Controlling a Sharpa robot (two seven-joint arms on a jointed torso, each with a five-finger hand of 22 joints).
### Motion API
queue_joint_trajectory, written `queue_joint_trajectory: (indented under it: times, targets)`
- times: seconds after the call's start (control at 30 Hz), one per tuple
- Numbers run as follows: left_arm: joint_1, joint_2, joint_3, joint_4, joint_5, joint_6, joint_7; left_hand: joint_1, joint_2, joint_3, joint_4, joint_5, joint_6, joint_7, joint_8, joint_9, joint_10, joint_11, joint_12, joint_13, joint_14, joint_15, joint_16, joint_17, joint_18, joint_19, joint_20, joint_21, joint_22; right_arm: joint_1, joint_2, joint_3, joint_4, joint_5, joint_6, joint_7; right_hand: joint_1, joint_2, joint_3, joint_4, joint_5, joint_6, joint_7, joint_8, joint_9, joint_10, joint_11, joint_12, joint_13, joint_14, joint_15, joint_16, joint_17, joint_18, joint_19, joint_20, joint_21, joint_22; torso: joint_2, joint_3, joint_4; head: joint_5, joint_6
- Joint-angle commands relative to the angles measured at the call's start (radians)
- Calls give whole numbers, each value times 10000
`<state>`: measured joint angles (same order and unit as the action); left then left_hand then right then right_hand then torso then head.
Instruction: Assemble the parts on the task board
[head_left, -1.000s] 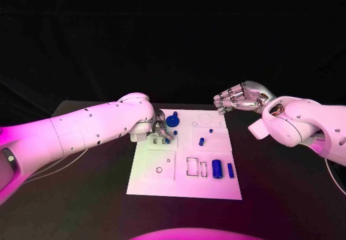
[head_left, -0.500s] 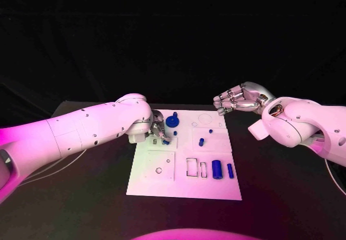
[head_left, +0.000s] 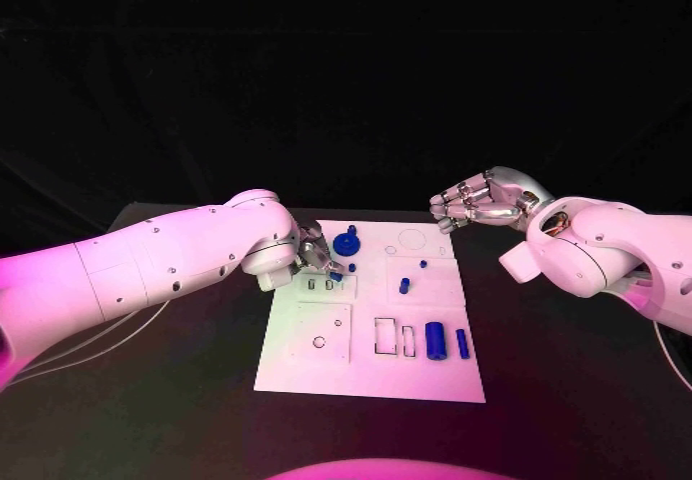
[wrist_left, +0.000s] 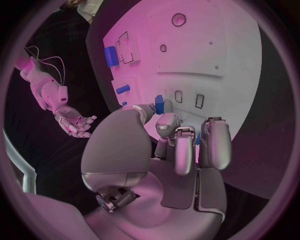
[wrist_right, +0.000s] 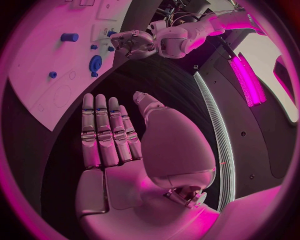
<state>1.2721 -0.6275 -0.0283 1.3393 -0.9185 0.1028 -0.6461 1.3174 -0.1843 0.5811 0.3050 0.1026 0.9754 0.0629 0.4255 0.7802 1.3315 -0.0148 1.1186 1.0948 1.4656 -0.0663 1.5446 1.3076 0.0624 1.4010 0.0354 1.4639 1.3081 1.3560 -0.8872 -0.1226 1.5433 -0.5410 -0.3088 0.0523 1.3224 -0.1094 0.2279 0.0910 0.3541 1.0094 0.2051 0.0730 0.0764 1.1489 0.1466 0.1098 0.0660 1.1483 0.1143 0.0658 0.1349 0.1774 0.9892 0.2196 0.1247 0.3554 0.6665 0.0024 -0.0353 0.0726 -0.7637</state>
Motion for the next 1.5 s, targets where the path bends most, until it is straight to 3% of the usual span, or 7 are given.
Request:
queue_joint_trajectory:
  times: [0.03,0.37,0.5,0.7,1.5]
  targets:
    - [-30,-61,8,142,353,-716,52,-139,-2,1998,-1961,-59,-44,-21,60,55,82,-7,16,-6,960,-56,31,2346,-86,86,17,65,233,-8,-13,-1,1,-94,149,23,-131,17,-46,-4,69,-42,48,-37,-10,-58,18,-32,-14,-50,-12,-22,-19,57,69,27,-67,-21,-4,-1,7,2,-4]
    - [-254,-198,2,367,-944,-971,-161,-220,-11,2104,-2072,-60,-43,-23,95,128,92,-10,22,-3,961,-60,33,2349,-86,90,11,68,240,-11,-58,-3,21,-59,153,33,-153,15,-62,2,84,-44,51,-35,-9,-62,21,-30,-13,-52,-10,-20,-33,57,72,30,-78,-42,-7,9,-1,51,-15]
    - [-350,-225,1,412,-1365,-1010,-213,-261,-22,2143,-2110,-62,-38,-26,111,157,95,-12,22,-4,960,-61,32,2347,-89,99,9,74,254,-12,-67,-3,26,-48,148,45,-153,15,-63,3,84,-44,51,-35,-9,-63,21,-30,-13,-52,-10,-20,-34,57,72,30,-79,-43,9,-14,-7,79,24]
    - [-499,-235,3,490,-1963,-1150,-276,-329,-39,2215,-2169,-61,-25,-33,140,205,94,-18,15,-12,960,-65,32,2348,-90,101,6,76,259,-18,-76,-3,26,-62,154,83,-176,25,-78,10,125,-49,52,-33,-8,-71,24,-27,-13,-54,-7,-18,-56,58,79,33,-96,-75,5,-8,-16,84,29]
    - [-555,-228,3,538,-2267,-339,-445,-467,-118,2327,-2292,-69,-8,-50,194,297,112,-32,29,-2,960,-76,30,2345,-94,111,1,85,280,-39,-75,-4,16,-98,231,98,-262,49,-140,36,315,-61,55,-24,-2,-89,28,-7,-10,-50,-3,-11,-134,61,120,41,-148,-191,10,-8,-15,84,17]
